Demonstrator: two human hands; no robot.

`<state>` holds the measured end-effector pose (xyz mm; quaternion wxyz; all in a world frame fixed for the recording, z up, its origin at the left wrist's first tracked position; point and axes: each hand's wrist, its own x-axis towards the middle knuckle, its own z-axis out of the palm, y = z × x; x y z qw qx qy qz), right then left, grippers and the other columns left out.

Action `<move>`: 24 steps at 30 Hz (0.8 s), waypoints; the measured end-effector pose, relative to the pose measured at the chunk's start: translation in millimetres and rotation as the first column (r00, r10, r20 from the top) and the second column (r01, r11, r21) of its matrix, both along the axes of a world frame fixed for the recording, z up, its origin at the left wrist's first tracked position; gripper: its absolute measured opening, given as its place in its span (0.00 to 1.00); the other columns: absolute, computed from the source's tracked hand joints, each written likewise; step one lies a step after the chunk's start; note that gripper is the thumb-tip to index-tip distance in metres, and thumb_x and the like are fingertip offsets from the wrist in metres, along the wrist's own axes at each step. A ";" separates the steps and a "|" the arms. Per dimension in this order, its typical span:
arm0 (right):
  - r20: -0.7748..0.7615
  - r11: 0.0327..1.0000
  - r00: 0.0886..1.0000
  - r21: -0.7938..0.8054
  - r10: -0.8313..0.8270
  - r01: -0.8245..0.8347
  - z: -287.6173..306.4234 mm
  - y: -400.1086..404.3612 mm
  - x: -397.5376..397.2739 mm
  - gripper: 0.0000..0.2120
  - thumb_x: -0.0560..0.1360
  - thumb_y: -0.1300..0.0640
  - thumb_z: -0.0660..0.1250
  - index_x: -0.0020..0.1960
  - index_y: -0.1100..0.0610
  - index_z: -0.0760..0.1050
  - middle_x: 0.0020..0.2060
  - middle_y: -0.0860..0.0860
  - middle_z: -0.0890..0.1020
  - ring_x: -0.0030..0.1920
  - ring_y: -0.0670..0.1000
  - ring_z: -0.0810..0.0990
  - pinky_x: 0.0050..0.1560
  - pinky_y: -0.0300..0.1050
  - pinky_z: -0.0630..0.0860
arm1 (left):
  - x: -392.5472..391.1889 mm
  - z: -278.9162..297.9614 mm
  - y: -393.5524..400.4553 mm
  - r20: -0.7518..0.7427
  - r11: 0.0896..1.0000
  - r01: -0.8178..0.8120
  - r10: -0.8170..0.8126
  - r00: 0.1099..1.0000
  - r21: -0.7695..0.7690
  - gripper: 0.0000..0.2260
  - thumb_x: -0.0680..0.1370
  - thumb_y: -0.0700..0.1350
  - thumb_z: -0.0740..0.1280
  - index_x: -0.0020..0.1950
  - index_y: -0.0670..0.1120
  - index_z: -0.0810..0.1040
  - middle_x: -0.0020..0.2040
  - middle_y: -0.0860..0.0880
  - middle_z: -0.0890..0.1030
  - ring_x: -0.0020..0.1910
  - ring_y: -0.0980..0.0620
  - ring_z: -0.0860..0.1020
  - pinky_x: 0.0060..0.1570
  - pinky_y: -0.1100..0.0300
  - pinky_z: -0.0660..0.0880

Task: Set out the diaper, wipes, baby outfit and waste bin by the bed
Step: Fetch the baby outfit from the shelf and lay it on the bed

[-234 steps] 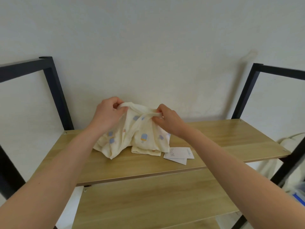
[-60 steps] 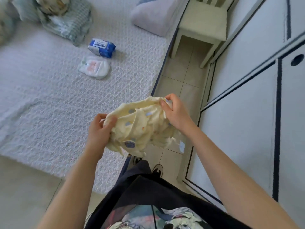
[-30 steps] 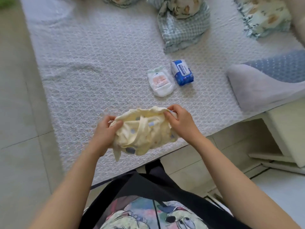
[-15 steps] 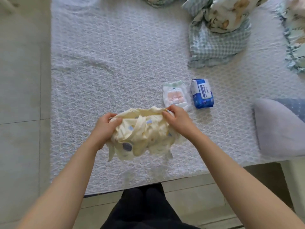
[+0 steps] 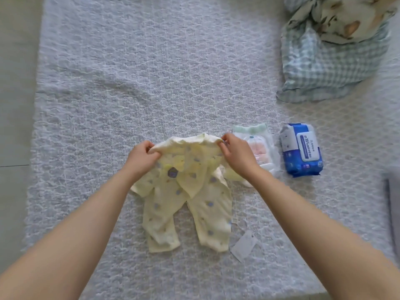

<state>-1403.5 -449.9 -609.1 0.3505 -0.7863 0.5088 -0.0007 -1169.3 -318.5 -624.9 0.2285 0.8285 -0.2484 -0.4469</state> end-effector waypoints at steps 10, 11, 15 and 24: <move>-0.060 0.983 0.991 -0.128 0.122 -0.129 -26.0 -99.4 53.3 0.10 0.79 0.52 0.60 0.54 0.57 0.75 0.46 0.58 0.81 0.47 0.61 0.79 0.43 0.51 0.74 | 71.3 -12.4 -92.3 0.238 0.973 0.219 -0.196 0.951 -0.076 0.03 0.76 0.43 0.69 0.47 0.44 0.79 0.42 0.45 0.79 0.40 0.45 0.76 0.35 0.57 0.70; -0.016 0.988 0.995 -0.118 0.103 -0.104 -28.8 -106.6 59.4 0.10 0.79 0.53 0.61 0.55 0.58 0.75 0.47 0.58 0.81 0.48 0.60 0.79 0.46 0.53 0.75 | 74.3 -15.5 -99.8 0.283 0.976 0.191 -0.155 0.947 -0.105 0.03 0.76 0.43 0.69 0.47 0.45 0.79 0.43 0.45 0.79 0.41 0.45 0.76 0.37 0.56 0.70; 0.091 0.990 0.996 -0.142 0.011 0.002 -42.6 -129.3 77.7 0.11 0.79 0.52 0.63 0.55 0.58 0.76 0.45 0.56 0.81 0.46 0.57 0.79 0.47 0.52 0.76 | 85.3 -31.8 -122.9 0.409 0.974 0.142 -0.059 0.911 -0.176 0.05 0.76 0.45 0.67 0.48 0.46 0.81 0.43 0.45 0.81 0.43 0.44 0.77 0.43 0.50 0.75; -0.040 0.993 0.995 -0.070 0.093 -0.095 -81.7 -135.8 69.0 0.16 0.76 0.63 0.60 0.63 0.54 0.64 0.45 0.58 0.80 0.40 0.58 0.77 0.36 0.48 0.69 | 94.8 -74.9 -104.5 0.607 0.932 0.346 -0.336 0.720 0.105 0.03 0.81 0.42 0.61 0.53 0.45 0.68 0.42 0.44 0.77 0.37 0.42 0.75 0.33 0.51 0.71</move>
